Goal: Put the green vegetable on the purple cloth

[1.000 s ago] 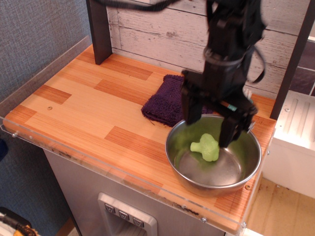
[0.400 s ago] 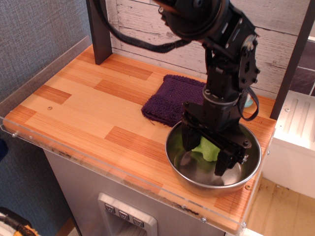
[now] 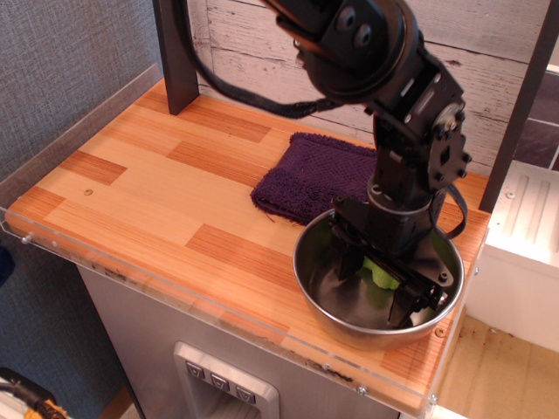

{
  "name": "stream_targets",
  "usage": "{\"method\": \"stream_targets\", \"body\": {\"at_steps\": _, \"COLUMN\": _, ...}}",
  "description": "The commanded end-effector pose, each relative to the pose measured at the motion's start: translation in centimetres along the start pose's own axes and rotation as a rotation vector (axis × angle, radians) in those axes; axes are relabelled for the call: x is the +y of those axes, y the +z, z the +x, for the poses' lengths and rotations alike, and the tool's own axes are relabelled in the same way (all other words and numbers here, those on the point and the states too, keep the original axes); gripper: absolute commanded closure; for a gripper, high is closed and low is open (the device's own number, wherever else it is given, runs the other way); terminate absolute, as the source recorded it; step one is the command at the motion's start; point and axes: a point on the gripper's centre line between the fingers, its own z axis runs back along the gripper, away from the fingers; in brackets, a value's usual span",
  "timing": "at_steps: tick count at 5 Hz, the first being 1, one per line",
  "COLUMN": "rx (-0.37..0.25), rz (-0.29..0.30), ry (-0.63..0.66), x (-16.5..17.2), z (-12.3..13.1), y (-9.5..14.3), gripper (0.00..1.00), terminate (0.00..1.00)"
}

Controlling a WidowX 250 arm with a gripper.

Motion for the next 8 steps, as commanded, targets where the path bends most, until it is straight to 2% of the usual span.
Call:
{"method": "stream_targets", "body": {"at_steps": 1, "rx": -0.03, "rz": -0.009, "ry": 0.023, "x": -0.1, "z": 0.1, "y": -0.4, "gripper": 1.0, "terminate": 0.0}}
{"method": "stream_targets", "body": {"at_steps": 3, "rx": -0.048, "rz": -0.038, "ry": 0.002, "x": 0.1, "z": 0.8, "y": 0.7, "gripper": 1.0, "terminate": 0.0}}
{"method": "stream_targets", "body": {"at_steps": 4, "rx": -0.09, "rz": -0.059, "ry": 0.002, "x": 0.8, "z": 1.0, "y": 2.8, "gripper": 1.0, "terminate": 0.0}}
{"method": "stream_targets", "body": {"at_steps": 5, "rx": -0.181, "rz": -0.062, "ry": 0.021, "x": 1.8, "z": 1.3, "y": 6.3, "gripper": 1.0, "terminate": 0.0}}
{"method": "stream_targets", "body": {"at_steps": 6, "rx": -0.223, "rz": -0.089, "ry": 0.047, "x": 2.7, "z": 1.9, "y": 7.8, "gripper": 1.0, "terminate": 0.0}}
{"method": "stream_targets", "body": {"at_steps": 7, "rx": -0.177, "rz": -0.111, "ry": 0.021, "x": 2.2, "z": 2.8, "y": 6.5, "gripper": 0.0, "terminate": 0.0}}
{"method": "stream_targets", "body": {"at_steps": 8, "rx": -0.126, "rz": -0.111, "ry": 0.001, "x": 1.2, "z": 2.8, "y": 5.2, "gripper": 0.0, "terminate": 0.0}}
